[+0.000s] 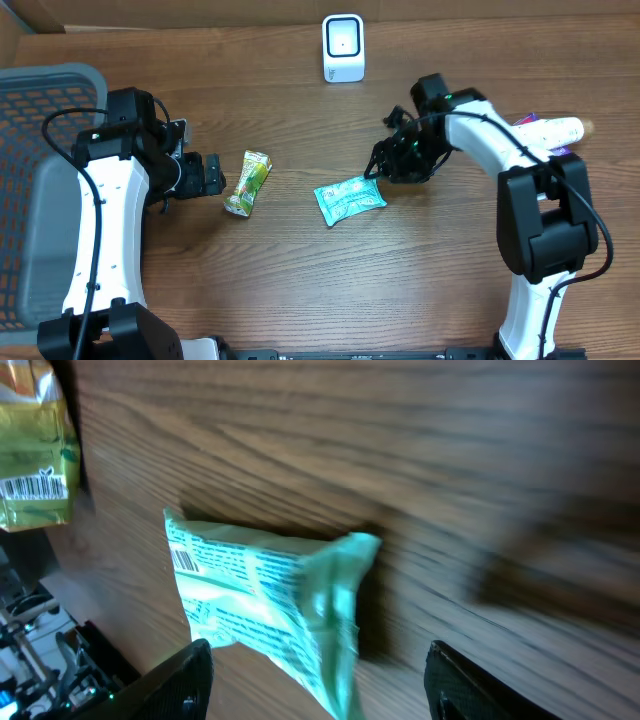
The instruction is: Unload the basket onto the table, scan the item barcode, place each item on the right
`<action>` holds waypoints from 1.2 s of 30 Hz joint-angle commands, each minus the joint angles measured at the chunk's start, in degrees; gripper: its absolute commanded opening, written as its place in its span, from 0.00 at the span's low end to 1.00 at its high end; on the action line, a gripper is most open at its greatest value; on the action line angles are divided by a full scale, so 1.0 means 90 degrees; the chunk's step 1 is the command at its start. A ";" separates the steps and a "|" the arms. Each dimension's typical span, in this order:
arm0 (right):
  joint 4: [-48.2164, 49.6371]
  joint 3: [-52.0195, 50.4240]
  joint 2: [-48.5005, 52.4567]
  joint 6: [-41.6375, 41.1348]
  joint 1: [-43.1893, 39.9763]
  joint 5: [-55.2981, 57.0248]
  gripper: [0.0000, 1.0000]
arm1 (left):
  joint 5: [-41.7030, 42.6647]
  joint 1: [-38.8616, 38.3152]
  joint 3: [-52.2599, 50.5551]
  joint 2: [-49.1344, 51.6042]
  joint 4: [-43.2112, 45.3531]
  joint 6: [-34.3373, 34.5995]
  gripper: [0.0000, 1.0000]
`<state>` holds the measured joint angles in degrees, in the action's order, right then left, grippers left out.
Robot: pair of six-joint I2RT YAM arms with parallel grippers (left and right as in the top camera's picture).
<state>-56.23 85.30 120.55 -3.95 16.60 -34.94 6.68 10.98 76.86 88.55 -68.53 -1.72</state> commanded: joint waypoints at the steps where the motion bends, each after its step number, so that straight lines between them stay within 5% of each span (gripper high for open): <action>1: 0.0294 -0.0304 0.0002 -0.0406 0.0221 -0.0279 0.69 | 0.0041 0.0027 0.0041 0.0036 0.0002 -0.0100 1.00; 11: 0.1426 -0.0969 0.0002 -0.1894 0.0656 -0.0267 0.51 | 0.0041 0.0022 0.0041 0.0036 0.0002 -0.0100 0.99; 23: 0.1889 -0.0988 0.0002 -0.1865 0.0653 -0.0520 0.04 | 0.0041 0.0027 0.0041 0.0036 0.0002 -0.0100 1.00; 31: 0.1795 -0.0799 -0.0228 -0.1132 0.0544 -0.1273 0.04 | 0.0041 0.0027 0.0041 0.0036 0.0002 -0.0100 0.99; 36: 0.1481 -0.0495 -0.1307 -0.0862 0.0245 -0.1460 0.04 | 0.0041 0.0017 0.0041 0.0036 0.0002 -0.0100 1.00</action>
<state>-42.72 76.99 118.48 -14.41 21.19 -43.68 6.68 10.98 76.86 88.55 -68.53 -1.72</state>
